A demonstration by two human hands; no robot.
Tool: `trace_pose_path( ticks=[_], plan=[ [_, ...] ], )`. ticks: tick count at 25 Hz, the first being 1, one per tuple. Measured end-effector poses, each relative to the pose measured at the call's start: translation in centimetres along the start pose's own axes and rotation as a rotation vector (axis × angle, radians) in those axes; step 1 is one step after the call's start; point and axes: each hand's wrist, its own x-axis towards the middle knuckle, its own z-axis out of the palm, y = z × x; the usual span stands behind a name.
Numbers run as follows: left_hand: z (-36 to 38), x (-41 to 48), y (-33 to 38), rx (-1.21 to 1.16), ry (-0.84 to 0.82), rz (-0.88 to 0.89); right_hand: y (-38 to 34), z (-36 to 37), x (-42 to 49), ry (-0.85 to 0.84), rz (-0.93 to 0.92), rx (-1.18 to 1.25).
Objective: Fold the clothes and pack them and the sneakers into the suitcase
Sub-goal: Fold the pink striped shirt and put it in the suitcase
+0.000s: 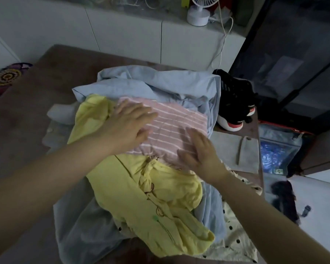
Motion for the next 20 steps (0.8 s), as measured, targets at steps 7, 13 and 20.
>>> trace_pose_path(
  ticks=[7, 13, 20],
  plan=[
    [2.1, -3.5, 0.2, 0.066, -0.009, 0.047, 1.6, 0.6, -1.7, -0.070, -0.200, -0.549],
    [0.3, -4.8, -0.2, 0.117, 0.104, 0.019, -0.6, -4.1, -1.0, 0.198, -0.403, -0.590],
    [-4.6, -8.9, 8.4, -0.002, 0.342, 0.241, -0.8, -14.5, -11.5, 0.201, -0.353, -0.458]
  ],
)
